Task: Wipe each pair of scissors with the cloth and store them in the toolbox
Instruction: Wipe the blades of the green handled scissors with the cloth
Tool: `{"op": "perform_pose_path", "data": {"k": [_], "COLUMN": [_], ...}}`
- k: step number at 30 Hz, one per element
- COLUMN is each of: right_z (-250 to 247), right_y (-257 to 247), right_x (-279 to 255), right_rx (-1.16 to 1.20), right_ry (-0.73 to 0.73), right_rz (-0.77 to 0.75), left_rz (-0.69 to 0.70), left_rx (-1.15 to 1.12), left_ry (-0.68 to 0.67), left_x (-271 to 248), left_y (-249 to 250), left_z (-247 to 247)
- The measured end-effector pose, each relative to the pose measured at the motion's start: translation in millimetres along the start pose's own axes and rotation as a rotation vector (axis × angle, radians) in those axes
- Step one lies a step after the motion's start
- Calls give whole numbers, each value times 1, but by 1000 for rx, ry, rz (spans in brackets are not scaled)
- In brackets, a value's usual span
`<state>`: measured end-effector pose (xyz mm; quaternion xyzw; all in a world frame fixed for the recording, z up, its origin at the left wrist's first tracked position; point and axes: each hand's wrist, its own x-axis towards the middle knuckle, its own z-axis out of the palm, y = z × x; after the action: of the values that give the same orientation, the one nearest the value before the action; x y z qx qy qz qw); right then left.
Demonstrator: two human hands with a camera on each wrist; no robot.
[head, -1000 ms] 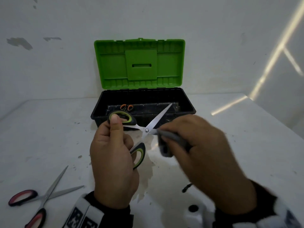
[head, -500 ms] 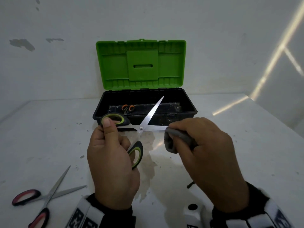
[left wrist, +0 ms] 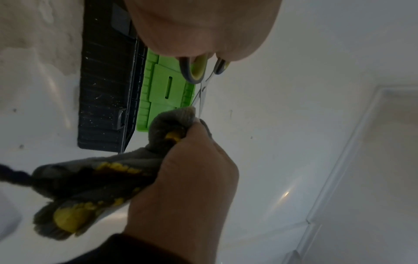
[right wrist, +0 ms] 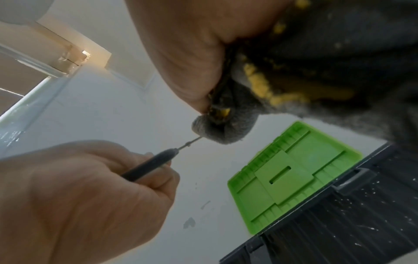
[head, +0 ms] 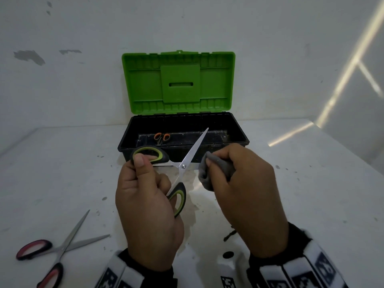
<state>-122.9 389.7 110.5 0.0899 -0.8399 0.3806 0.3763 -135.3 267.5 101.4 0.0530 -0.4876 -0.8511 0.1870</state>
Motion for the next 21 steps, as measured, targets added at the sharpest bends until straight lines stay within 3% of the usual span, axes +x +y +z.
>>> {"op": "perform_pose_path", "data": {"k": [7, 14, 18, 21], "right_z": [6, -26, -52, -60], "right_y": [-4, 32, 56, 65], "right_x": [-2, -7, -1, 8], "right_rx": [10, 8, -45, -15], "right_ry": [-14, -87, -78, -148], "right_rz": [-10, 255, 332, 334], "left_rz": [35, 28, -92, -239], "left_rx": [-12, 31, 75, 112], "left_ry": [-17, -34, -109, -200], "left_x": [2, 17, 33, 42], "left_y": [0, 8, 18, 25], "left_z": [1, -13, -25, -29]}}
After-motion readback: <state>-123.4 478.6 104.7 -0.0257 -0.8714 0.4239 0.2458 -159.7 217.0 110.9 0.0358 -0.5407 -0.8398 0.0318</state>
